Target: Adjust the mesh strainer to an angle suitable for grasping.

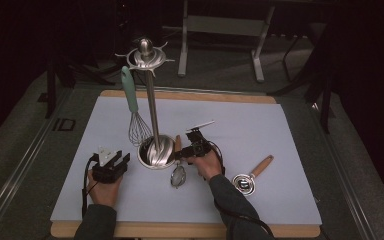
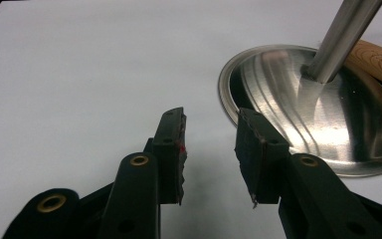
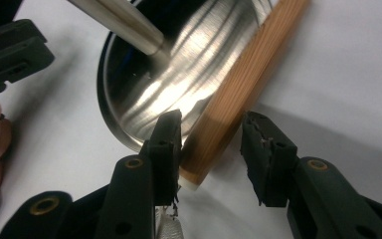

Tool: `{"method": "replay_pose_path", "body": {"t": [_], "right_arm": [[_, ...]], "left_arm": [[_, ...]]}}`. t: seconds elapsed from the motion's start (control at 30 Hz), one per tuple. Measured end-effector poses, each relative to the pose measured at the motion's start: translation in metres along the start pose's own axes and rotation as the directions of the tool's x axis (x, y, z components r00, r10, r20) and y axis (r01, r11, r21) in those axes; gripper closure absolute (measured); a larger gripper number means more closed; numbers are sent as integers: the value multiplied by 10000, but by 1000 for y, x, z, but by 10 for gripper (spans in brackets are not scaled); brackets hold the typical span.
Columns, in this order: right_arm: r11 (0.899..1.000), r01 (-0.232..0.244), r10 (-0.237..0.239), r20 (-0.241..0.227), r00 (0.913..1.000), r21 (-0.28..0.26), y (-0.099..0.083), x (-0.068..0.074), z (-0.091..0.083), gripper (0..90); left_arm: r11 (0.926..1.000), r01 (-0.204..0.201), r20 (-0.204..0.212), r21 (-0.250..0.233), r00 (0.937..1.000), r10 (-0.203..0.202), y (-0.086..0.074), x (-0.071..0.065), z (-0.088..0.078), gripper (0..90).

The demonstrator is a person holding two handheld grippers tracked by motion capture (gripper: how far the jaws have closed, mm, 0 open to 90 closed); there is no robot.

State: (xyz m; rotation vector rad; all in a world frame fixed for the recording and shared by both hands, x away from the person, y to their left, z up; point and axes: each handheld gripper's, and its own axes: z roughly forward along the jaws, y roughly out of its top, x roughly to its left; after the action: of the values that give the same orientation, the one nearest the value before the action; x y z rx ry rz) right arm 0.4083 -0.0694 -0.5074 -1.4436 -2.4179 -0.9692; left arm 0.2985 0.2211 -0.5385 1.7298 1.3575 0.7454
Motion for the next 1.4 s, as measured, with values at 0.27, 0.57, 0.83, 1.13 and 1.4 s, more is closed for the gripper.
{"method": "replay_pose_path", "body": {"t": [0.27,0.57,0.83,1.13,1.4], "right_arm": [[9992,-274,277,-111,9996,288,0,-1,10,627],[9996,-179,183,201,9996,-197,0,2,-3,708],[9991,66,-60,136,9999,-423,-4,-4,-19,709],[9943,522,-522,26,9986,-929,-5,-1,-38,710],[9905,842,-857,-87,9963,-1085,-4,1,-49,709]], "left_arm": [[10000,35,1,-43,10000,-35,0,0,0,645],[10000,15,4,-42,10000,-15,0,0,0,645],[10000,-25,-10,-14,10000,25,0,0,0,646],[10000,-16,-18,-15,10000,16,0,0,0,645],[10000,-1,-17,-23,10000,1,0,0,0,645]]}}
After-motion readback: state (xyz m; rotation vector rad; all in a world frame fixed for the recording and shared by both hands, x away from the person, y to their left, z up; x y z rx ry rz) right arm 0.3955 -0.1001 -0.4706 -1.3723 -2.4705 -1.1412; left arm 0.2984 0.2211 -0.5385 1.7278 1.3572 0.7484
